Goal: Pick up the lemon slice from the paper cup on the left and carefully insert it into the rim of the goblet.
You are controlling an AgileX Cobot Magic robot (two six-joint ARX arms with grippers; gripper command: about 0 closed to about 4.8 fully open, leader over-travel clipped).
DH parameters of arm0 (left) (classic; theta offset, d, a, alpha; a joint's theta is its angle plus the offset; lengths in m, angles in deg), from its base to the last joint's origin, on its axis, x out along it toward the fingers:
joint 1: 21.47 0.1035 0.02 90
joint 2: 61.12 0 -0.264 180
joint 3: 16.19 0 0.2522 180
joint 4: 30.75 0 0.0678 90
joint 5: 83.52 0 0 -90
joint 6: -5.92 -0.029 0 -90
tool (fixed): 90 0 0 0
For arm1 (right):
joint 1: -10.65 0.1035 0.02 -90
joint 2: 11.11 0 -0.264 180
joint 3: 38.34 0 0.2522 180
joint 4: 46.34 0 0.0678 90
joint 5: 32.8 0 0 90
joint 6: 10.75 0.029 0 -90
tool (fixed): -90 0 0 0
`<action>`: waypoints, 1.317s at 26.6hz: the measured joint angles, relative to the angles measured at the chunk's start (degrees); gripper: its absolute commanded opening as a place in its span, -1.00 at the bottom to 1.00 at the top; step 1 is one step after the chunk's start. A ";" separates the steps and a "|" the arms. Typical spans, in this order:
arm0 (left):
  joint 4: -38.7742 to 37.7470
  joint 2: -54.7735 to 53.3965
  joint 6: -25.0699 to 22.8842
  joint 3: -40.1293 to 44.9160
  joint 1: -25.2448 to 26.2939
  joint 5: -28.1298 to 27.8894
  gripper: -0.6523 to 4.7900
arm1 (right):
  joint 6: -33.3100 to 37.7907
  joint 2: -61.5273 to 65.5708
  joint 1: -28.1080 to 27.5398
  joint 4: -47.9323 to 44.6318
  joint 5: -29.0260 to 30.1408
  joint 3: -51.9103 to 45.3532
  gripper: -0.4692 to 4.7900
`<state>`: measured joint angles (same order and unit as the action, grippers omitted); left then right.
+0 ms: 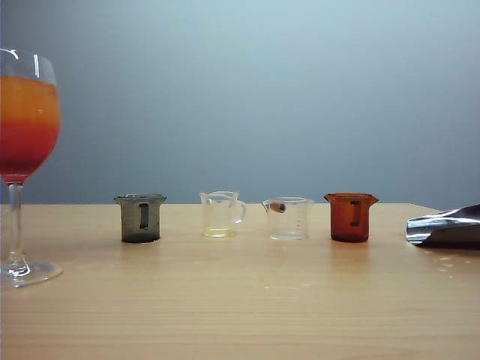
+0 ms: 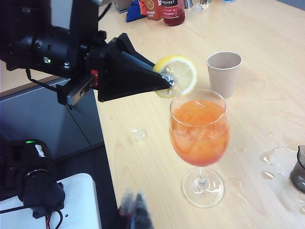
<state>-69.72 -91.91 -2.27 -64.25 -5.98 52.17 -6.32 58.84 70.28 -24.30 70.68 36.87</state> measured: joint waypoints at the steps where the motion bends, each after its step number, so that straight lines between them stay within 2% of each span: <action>1: -0.57 0.02 0.02 0.00 0.00 -0.26 -0.67 | 0.00 0.00 0.00 -0.02 -0.02 0.00 -0.85; 6: -4.55 -0.09 -2.16 0.09 -0.22 -0.96 -0.67 | 0.00 0.00 0.00 0.00 -0.02 -0.02 -0.85; 10: -5.49 -0.02 -3.28 0.11 -2.67 -1.46 -0.67 | 0.00 0.00 0.00 0.04 -0.02 -0.02 -0.85; 18: -5.18 0.00 -3.69 0.09 -10.36 -10.56 -0.67 | 0.00 0.00 0.00 0.11 -0.02 -0.02 -0.85; 27: -4.94 0.00 -3.80 0.09 -10.78 -12.33 -0.64 | 0.00 0.00 0.00 0.17 -0.02 -0.07 -0.85; 31: -4.48 -0.02 -3.76 0.09 -10.75 -12.37 -0.09 | 0.00 0.00 0.00 0.15 -0.02 -0.07 -0.85; 35: -3.96 -0.02 -3.80 0.09 -10.78 -12.50 -0.04 | 0.00 0.00 0.00 0.17 -0.02 -0.07 -0.85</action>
<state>-73.68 -91.93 -6.07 -64.16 -16.76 39.67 -6.32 58.84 70.28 -24.13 70.66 36.80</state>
